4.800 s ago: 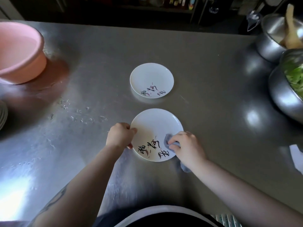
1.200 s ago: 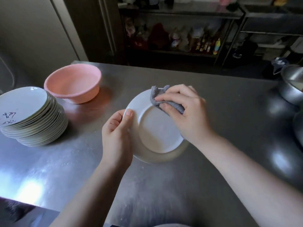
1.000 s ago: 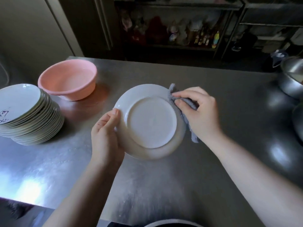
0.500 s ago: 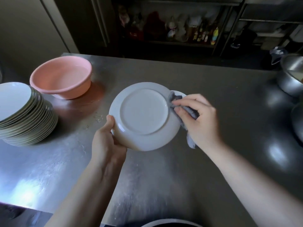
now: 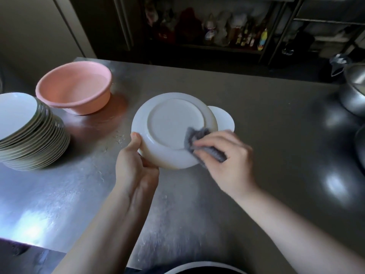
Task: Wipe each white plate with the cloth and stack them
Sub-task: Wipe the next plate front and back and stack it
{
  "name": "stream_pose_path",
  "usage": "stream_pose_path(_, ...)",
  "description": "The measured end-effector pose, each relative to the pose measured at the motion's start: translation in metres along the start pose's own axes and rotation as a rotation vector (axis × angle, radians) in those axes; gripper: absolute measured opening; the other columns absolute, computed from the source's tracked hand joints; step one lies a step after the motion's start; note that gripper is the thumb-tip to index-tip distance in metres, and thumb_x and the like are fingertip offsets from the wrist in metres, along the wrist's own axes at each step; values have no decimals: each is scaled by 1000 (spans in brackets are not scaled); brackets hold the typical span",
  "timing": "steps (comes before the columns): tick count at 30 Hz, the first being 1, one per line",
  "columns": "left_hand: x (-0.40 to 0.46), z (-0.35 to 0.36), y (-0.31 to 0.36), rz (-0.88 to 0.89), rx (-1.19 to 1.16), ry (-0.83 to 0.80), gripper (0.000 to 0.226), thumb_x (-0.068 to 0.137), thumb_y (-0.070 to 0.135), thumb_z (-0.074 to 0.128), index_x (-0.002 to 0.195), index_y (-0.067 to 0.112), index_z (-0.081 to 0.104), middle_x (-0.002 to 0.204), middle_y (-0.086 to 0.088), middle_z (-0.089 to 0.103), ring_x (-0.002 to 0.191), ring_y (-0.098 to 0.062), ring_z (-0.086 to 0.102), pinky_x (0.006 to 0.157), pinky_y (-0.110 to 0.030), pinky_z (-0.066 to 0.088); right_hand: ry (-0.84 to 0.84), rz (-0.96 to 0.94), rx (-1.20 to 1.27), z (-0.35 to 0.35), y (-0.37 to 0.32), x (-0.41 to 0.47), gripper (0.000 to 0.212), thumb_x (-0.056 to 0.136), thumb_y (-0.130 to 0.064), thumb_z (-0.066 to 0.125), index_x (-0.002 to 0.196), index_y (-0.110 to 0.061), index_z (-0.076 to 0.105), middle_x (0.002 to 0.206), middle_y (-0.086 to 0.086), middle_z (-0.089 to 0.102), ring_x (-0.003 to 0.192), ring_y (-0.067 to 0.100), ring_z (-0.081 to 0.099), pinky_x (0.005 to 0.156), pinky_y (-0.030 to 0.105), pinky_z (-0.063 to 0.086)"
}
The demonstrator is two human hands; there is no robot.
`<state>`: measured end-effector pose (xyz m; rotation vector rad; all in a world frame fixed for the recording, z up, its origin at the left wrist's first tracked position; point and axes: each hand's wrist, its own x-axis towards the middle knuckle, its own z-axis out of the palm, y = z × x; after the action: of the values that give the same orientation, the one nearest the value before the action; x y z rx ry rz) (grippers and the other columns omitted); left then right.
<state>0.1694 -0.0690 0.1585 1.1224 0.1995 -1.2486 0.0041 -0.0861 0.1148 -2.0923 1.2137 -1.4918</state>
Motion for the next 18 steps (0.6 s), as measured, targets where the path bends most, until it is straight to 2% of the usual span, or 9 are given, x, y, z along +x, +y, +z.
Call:
stream_pose_path(2,-1,2,1,-1,-28,5,14,95,23,63,85,13,62,49,9,64,39,1,58,36,-12,42,91,119,27,-5,4,7,15,74,-2,77,84,-12,75,83,-3,65,83,17,63,75,28,49)
stream_pose_path(7,-5,9,0,10,-50,-20,18,98,22,58,82,13,60,47,9,63,38,1,58,36,-12,43,-85,-52,-14,6,-11,-2,14,73,-2,79,83,-12,77,84,1,66,80,16,63,75,24,49)
stream_pose_path(10,-5,9,-2,3,-61,-16,19,98,23,58,81,15,59,45,10,62,36,1,55,35,-10,41,-9,41,0,0,-6,0,15,72,-1,80,83,-12,77,84,3,64,81,18,63,77,21,48)
stream_pose_path(14,-8,8,-8,-31,-66,-60,26,99,28,55,87,6,59,52,0,67,43,-9,65,37,-18,47,-123,-35,-20,18,-21,-5,14,72,-1,79,83,-9,77,83,4,63,81,21,61,75,31,50)
stream_pose_path(16,-11,9,-11,-89,-80,-77,37,101,29,52,84,-3,55,50,-10,66,41,-16,65,33,-23,46,-192,-91,-31,26,-25,-3,14,73,1,78,84,-8,76,82,4,62,80,23,58,71,35,50)
stream_pose_path(18,-11,8,-10,-110,-88,-62,37,102,28,51,82,-2,54,48,-10,64,38,-17,64,31,-23,45,-215,-136,-56,27,-24,0,12,76,-1,77,86,-9,76,82,3,62,79,23,56,68,36,50)
